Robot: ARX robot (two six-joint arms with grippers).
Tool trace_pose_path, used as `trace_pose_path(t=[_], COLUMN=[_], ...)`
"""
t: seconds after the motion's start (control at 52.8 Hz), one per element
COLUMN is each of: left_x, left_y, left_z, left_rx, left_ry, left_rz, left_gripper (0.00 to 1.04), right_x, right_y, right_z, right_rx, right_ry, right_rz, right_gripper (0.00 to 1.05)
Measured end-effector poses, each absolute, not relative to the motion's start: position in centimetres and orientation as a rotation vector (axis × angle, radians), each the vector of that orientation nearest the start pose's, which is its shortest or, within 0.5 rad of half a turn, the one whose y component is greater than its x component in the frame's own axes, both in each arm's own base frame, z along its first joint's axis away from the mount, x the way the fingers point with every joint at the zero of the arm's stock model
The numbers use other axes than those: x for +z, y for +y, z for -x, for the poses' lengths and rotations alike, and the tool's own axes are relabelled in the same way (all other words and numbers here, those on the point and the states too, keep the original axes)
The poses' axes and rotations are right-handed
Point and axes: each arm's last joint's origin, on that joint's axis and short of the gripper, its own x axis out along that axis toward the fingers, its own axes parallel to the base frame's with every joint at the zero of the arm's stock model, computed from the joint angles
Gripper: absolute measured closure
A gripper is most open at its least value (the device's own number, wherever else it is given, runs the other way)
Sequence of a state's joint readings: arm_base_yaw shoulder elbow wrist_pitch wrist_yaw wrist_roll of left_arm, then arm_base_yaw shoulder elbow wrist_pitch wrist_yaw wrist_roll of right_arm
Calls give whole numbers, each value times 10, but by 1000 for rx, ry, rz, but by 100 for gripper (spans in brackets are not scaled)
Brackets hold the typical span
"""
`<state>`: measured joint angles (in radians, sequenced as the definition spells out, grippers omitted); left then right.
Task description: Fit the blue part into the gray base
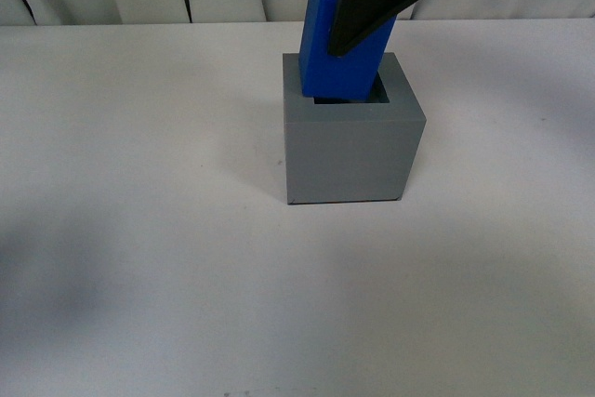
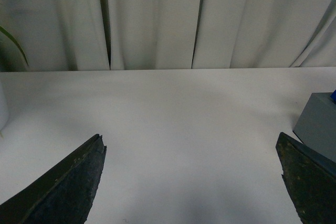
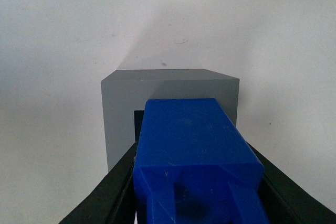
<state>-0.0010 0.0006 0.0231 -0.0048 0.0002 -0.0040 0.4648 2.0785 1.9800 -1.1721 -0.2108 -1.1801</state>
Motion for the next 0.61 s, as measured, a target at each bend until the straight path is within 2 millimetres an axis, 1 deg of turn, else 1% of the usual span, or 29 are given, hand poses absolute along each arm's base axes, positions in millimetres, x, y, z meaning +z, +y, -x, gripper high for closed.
trace_pose_path(t=[0.265,0.606], left_x=[171,171], left_y=[0,0], left_z=[-96,-96], left_rx=[-1,-1], left_ry=[-18,-18], left_rz=[4,4], left_gripper=[6,6], right_x=[276,275], right_y=[196,188], right_z=[-378,-378], right_rx=[1287,1291], right_ry=[802,847], right_rz=[1138,1132], right_gripper=[57,57])
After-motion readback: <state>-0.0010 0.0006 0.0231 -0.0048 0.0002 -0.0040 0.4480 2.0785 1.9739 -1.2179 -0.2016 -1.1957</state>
